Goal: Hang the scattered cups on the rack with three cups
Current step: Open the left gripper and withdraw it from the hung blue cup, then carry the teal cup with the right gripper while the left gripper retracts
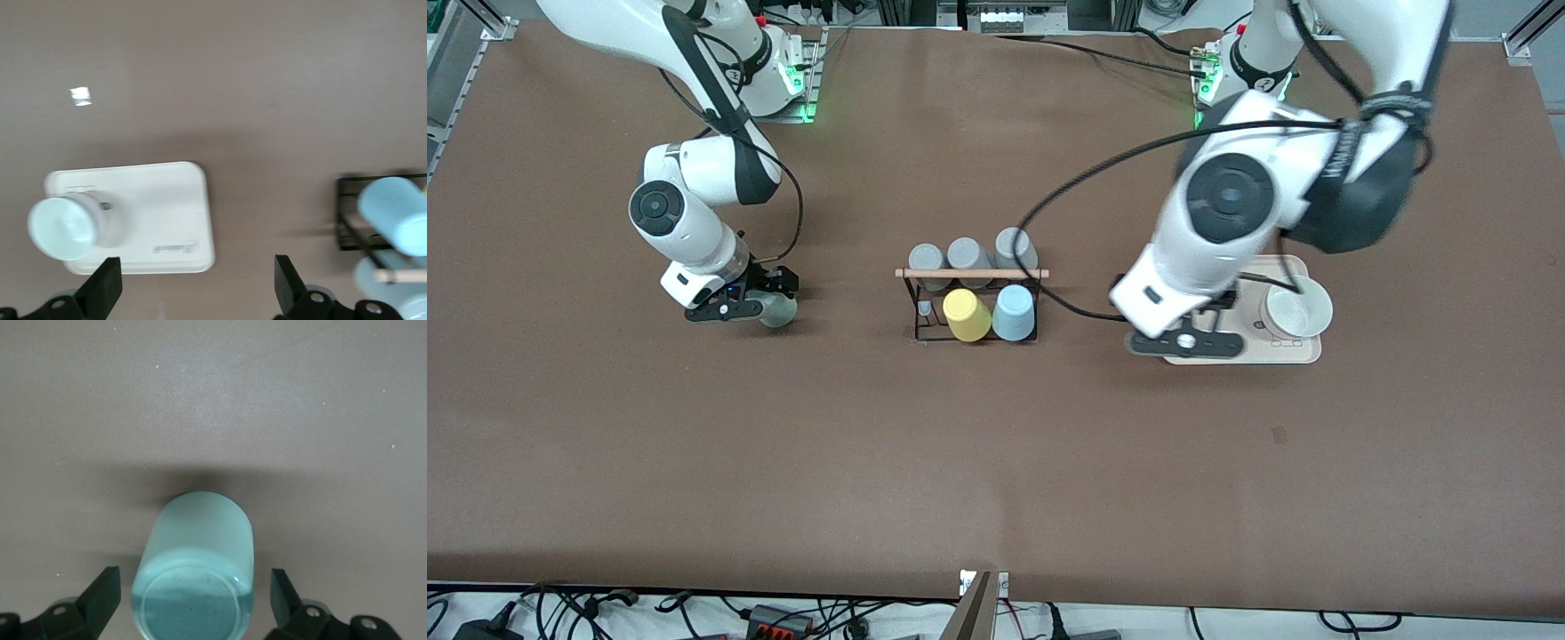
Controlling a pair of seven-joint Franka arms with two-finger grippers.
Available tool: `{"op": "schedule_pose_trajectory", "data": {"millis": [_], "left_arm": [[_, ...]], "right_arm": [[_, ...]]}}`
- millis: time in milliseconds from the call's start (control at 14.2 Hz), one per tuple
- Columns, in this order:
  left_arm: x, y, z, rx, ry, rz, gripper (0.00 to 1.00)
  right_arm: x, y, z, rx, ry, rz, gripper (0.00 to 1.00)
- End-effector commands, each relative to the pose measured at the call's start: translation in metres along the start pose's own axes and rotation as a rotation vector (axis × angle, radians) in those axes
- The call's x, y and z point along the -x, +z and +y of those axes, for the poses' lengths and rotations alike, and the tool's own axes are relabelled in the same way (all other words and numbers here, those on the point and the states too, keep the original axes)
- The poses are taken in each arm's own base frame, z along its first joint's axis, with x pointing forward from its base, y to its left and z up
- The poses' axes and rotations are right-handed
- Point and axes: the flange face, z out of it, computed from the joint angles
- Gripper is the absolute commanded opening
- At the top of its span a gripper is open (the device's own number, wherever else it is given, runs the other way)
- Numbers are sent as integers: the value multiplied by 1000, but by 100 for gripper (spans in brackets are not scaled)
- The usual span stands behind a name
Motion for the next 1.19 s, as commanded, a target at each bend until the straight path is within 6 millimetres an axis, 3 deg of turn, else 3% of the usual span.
{"op": "schedule_pose_trajectory", "data": {"millis": [0, 140, 281, 351, 421, 562, 702, 843, 913, 1124], "left_arm": [[7, -6, -60, -31, 84, -19, 100], [20, -4, -93, -12, 68, -6, 100], [54, 1, -97, -2, 62, 50, 100], [67, 5, -101, -12, 77, 94, 100], [70, 2, -118, -17, 130, 116, 100], [76, -13, -139, -24, 197, 120, 100], [86, -27, -169, 38, 130, 83, 100], [87, -55, -199, 98, 72, 83, 100], [88, -63, -201, 107, 67, 80, 100], [89, -59, -204, 108, 68, 43, 100]], "right_arm": [[0, 0, 0, -5, 18, 14, 53], [-1, -7, -2, -6, 12, 26, 27], [-6, -25, -4, -10, 3, 55, 17], [-7, -42, -4, -14, 3, 77, 16], [-8, -57, -4, -16, 4, 76, 15], [-23, -100, -7, -20, 14, 78, 15], [-47, -155, -16, -22, 56, 58, 15], [-64, -204, -44, -27, 64, 45, 15], [-73, -217, -57, -30, 77, 51, 15], [-86, -247, -116, -52, 163, 59, 15]]}}
